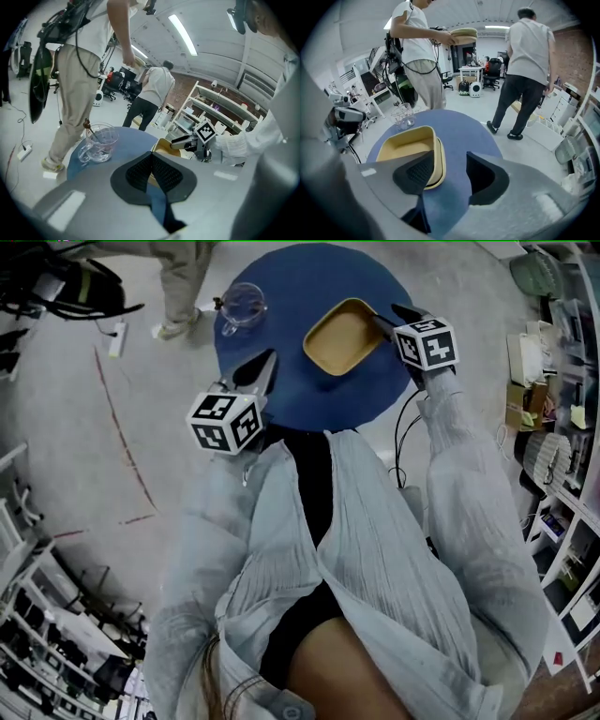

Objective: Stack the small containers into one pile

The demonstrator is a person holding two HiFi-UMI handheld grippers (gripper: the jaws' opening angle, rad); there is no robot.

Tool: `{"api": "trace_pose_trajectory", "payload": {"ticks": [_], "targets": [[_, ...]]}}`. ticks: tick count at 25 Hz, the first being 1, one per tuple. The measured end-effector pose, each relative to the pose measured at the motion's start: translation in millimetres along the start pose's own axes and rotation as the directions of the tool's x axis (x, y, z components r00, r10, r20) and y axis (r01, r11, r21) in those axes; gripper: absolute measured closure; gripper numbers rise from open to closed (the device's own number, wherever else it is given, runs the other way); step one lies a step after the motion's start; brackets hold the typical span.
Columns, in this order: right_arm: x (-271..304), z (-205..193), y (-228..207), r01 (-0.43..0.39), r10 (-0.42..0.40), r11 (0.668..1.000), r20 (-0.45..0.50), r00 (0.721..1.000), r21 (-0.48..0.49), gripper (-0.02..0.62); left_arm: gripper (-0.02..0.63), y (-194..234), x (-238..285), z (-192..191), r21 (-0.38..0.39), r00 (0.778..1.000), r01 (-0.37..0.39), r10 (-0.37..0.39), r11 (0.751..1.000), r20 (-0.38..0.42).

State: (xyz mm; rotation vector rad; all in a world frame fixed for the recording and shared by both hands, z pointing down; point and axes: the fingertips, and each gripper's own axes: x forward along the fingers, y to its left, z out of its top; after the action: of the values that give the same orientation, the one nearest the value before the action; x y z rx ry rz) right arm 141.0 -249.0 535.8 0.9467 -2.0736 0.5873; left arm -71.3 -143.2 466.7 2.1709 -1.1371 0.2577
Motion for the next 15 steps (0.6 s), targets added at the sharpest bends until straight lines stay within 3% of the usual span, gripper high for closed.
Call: {"api": "trace_pose_trajectory", "payload": {"ticks": [9,15], "targets": [[21,-19,-4,-0.019,0.022,0.998,-0.054,0.998,0.062,0.397,0.595,-4,0,-7,-0.003,1.0,-0.009,0.009,1.0,-0.018],[10,-9,-1,-0.039,0.037,0.992,0.016,0.999,0.116,0.374,0.595,0,2,-5,-0.005,1.0,-0.007,0.007,1.0,-0.021]]}}
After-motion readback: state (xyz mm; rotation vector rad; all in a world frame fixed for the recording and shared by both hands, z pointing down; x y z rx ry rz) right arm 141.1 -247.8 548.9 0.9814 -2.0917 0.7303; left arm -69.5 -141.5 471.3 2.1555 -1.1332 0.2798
